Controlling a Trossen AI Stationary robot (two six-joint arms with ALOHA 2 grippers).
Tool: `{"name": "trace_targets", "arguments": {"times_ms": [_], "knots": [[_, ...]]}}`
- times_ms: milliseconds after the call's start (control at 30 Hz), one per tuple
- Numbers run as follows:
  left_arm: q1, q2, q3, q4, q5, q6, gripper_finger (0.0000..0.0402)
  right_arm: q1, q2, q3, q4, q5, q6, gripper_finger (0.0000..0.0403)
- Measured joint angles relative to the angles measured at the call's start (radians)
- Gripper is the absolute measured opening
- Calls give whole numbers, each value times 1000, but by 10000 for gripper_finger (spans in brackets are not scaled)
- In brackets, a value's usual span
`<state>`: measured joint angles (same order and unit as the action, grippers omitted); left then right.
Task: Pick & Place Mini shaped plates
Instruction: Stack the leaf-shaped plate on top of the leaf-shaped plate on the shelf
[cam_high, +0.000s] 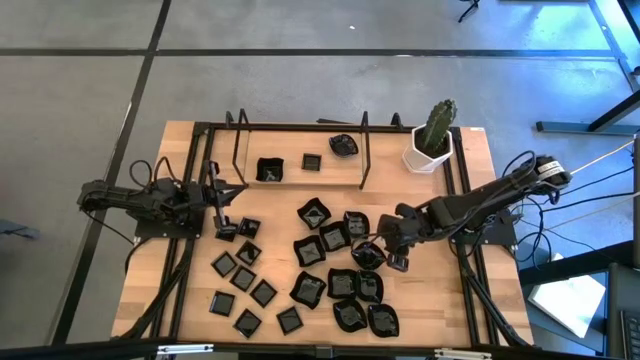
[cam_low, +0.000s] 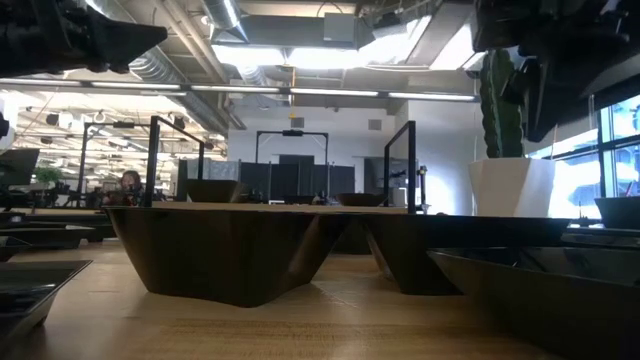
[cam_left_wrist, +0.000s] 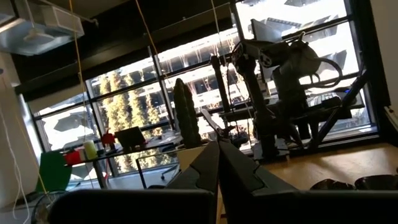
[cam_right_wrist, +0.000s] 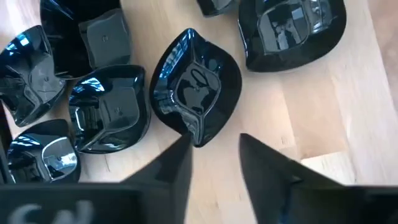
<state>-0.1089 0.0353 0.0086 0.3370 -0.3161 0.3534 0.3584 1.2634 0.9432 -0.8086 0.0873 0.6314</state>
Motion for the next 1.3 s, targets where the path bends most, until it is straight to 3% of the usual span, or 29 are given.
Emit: {"name": "trace_targets", "arguments": {"times_ms": [133,267,500,667,900,1100,1300], "knots": [[0,0,0,0,0,0,3,8,1,0,-5,-28,12,197],[0,0,0,0,0,0,7,60,1,0,-1,-109,44,220],[0,0,0,0,0,0,3,230,36,-1,138,-183,224,224],[0,0,0,-2,0,-1,4,328,128,-1,287,-98,283,225],[0,0,0,-8,0,-3,7,353,272,-1,294,-95,368,225],[0,0,0,-12,-1,-1,8,352,345,-1,314,-194,411,225],[0,0,0,-12,-1,0,4,352,380,-1,387,-229,408,225]]}}
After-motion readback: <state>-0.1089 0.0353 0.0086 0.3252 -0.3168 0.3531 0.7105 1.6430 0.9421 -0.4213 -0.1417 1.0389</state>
